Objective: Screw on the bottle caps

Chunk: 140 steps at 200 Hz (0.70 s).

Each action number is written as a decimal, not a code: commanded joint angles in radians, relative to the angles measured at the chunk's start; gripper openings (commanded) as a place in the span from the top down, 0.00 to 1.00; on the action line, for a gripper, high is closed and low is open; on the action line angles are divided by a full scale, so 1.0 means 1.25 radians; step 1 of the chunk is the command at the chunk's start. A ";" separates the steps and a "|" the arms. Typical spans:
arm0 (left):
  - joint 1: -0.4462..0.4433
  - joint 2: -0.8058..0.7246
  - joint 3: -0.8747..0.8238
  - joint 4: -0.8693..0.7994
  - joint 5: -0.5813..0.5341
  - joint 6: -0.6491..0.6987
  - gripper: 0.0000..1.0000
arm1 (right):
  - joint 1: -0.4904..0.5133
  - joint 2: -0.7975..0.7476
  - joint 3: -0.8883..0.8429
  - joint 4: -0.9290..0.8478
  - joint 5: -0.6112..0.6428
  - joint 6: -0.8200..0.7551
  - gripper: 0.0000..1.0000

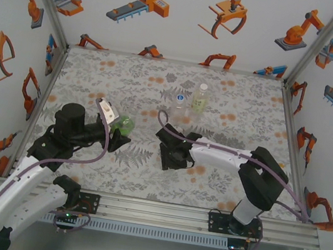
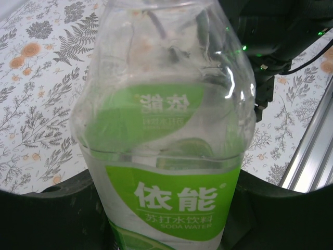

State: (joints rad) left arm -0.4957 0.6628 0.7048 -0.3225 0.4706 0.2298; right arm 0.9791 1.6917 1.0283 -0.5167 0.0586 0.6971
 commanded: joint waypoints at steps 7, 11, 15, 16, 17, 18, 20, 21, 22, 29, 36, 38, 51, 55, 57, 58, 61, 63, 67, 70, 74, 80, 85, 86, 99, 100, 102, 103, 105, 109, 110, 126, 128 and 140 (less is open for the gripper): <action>0.004 -0.002 0.013 -0.005 0.003 0.019 0.94 | 0.005 0.024 0.019 -0.023 0.023 -0.011 0.53; 0.004 -0.002 0.013 -0.006 0.003 0.019 0.94 | 0.004 0.027 0.018 -0.020 0.021 -0.011 0.53; 0.004 -0.001 0.013 -0.006 0.003 0.019 0.94 | 0.006 0.028 0.017 -0.018 0.020 -0.011 0.53; 0.005 -0.001 0.014 -0.006 0.003 0.019 0.94 | 0.006 0.030 0.017 -0.019 0.020 -0.011 0.53; 0.005 -0.001 0.014 -0.007 0.003 0.019 0.94 | 0.006 0.030 0.016 -0.018 0.019 -0.011 0.53; 0.005 -0.001 0.014 -0.007 0.003 0.019 0.94 | 0.007 0.031 0.016 -0.017 0.019 -0.010 0.53; 0.005 0.000 0.014 -0.007 0.003 0.019 0.94 | 0.007 0.032 0.015 -0.016 0.018 -0.010 0.53; 0.005 0.000 0.014 -0.006 0.003 0.019 0.94 | 0.007 0.032 0.015 -0.016 0.017 -0.010 0.53; 0.004 0.000 0.014 -0.006 0.003 0.019 0.94 | 0.007 0.032 0.015 -0.016 0.017 -0.011 0.53; 0.004 -0.001 0.015 -0.008 0.005 0.019 0.94 | 0.008 0.034 0.014 -0.015 0.017 -0.012 0.53; 0.004 -0.002 0.015 -0.009 0.005 0.018 0.94 | 0.009 0.037 0.014 -0.016 0.017 -0.010 0.53; 0.004 -0.003 0.015 -0.009 0.005 0.019 0.94 | 0.010 0.036 0.014 -0.016 0.017 -0.009 0.53; 0.004 -0.006 0.016 -0.009 0.003 0.019 0.94 | 0.011 0.037 0.011 -0.014 0.018 -0.009 0.54; 0.004 -0.005 0.014 -0.008 0.002 0.019 0.94 | 0.011 0.037 0.010 -0.014 0.017 -0.009 0.54; 0.005 -0.006 0.014 -0.008 0.001 0.019 0.94 | 0.011 0.037 0.010 -0.014 0.017 -0.009 0.54; 0.004 -0.006 0.014 -0.007 0.000 0.019 0.94 | 0.011 0.037 0.011 -0.014 0.017 -0.009 0.54; 0.004 -0.006 0.013 -0.006 -0.001 0.019 0.94 | 0.011 0.037 0.010 -0.014 0.016 -0.008 0.54; 0.004 -0.006 0.013 -0.006 -0.001 0.019 0.94 | 0.011 0.037 0.010 -0.014 0.016 -0.008 0.55; 0.004 -0.007 0.013 -0.005 -0.001 0.019 0.94 | 0.010 0.038 0.010 -0.014 0.015 -0.009 0.55; 0.004 -0.007 0.013 -0.005 -0.001 0.019 0.94 | 0.011 0.037 0.010 -0.014 0.015 -0.010 0.55; 0.004 -0.006 0.013 -0.005 0.000 0.019 0.94 | 0.011 0.038 0.010 -0.014 0.013 -0.008 0.56; 0.005 -0.005 0.013 -0.006 0.001 0.019 0.95 | 0.012 0.039 0.010 -0.012 0.013 -0.008 0.56; 0.004 -0.004 0.014 -0.006 0.004 0.020 0.95 | 0.012 0.039 0.009 -0.012 0.013 -0.008 0.57; 0.004 -0.004 0.014 -0.007 0.005 0.020 0.94 | 0.012 0.039 0.009 -0.012 0.013 -0.008 0.57; 0.004 -0.002 0.016 -0.011 0.011 0.022 0.95 | 0.012 0.040 0.009 -0.012 0.013 -0.010 0.59; 0.004 -0.002 0.016 -0.011 0.012 0.022 0.95 | 0.012 0.040 0.009 -0.012 0.013 -0.009 0.59; 0.004 -0.002 0.016 -0.012 0.012 0.023 0.95 | 0.012 0.040 0.009 -0.012 0.013 -0.009 0.59; 0.004 -0.002 0.016 -0.012 0.012 0.023 0.94 | 0.012 0.040 0.009 -0.012 0.013 -0.009 0.60; 0.004 -0.001 0.017 -0.012 0.013 0.023 0.95 | 0.012 0.040 0.009 -0.013 0.013 -0.009 0.60; 0.004 0.000 0.018 -0.013 0.014 0.024 0.95 | 0.012 0.039 0.010 -0.014 0.013 -0.009 0.61; 0.004 0.000 0.018 -0.012 0.014 0.025 0.95 | 0.012 0.039 0.010 -0.014 0.013 -0.010 0.61; 0.005 0.006 0.018 -0.013 0.018 0.027 0.95 | 0.012 0.036 0.013 -0.015 0.013 -0.011 0.65; 0.004 0.007 0.018 -0.014 0.020 0.028 0.95 | 0.012 0.035 0.012 -0.016 0.013 -0.011 0.66; 0.004 0.013 0.021 -0.018 0.032 0.030 0.95 | 0.012 0.026 0.012 -0.016 0.017 -0.015 0.69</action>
State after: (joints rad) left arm -0.4957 0.6685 0.7048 -0.3305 0.4717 0.2432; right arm 0.9852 1.7226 1.0302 -0.5163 0.0689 0.6884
